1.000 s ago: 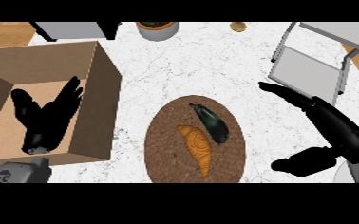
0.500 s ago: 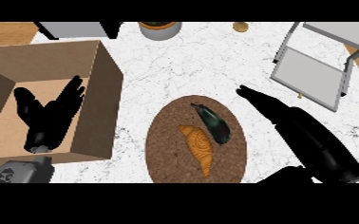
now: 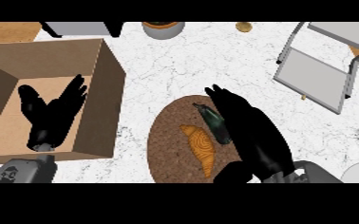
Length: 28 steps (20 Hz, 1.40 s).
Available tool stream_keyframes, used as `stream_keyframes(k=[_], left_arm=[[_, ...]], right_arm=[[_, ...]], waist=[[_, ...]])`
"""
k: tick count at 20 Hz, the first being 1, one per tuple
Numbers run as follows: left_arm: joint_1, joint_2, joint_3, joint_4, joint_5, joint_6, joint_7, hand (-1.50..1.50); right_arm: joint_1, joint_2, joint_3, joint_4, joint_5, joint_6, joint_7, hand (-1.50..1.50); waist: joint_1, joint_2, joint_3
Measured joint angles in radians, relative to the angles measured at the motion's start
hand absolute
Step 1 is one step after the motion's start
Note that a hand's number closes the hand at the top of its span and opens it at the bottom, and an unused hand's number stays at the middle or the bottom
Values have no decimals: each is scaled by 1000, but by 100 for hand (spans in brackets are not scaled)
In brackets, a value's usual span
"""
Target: Pick the croissant from the placemat and place it in the tiered shelf
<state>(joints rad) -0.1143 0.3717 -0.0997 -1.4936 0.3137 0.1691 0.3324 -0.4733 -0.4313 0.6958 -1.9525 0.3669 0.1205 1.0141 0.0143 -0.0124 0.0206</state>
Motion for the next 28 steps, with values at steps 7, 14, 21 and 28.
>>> stream_keyframes(k=[7, 14, 21, 28], left_arm=[[12, -11, 15, -5, -13, -18, -2, 0], [24, -20, 33, -9, -32, -26, 4, 0], [27, -30, 46, -11, -42, -39, 20, 0], [31, -44, 60, -12, -54, -53, 4, 0]], right_arm=[[-27, 109, 106, 113, 96, 12, 44, -150], [-16, 152, 133, 165, 185, 18, 71, -150], [28, 207, 168, 208, 287, 8, 74, -150], [57, 247, 172, 303, 376, -5, 54, -150]], waist=[[-5, -1, 3], [-15, -2, 4], [-19, -1, 5], [-17, 0, 7]])
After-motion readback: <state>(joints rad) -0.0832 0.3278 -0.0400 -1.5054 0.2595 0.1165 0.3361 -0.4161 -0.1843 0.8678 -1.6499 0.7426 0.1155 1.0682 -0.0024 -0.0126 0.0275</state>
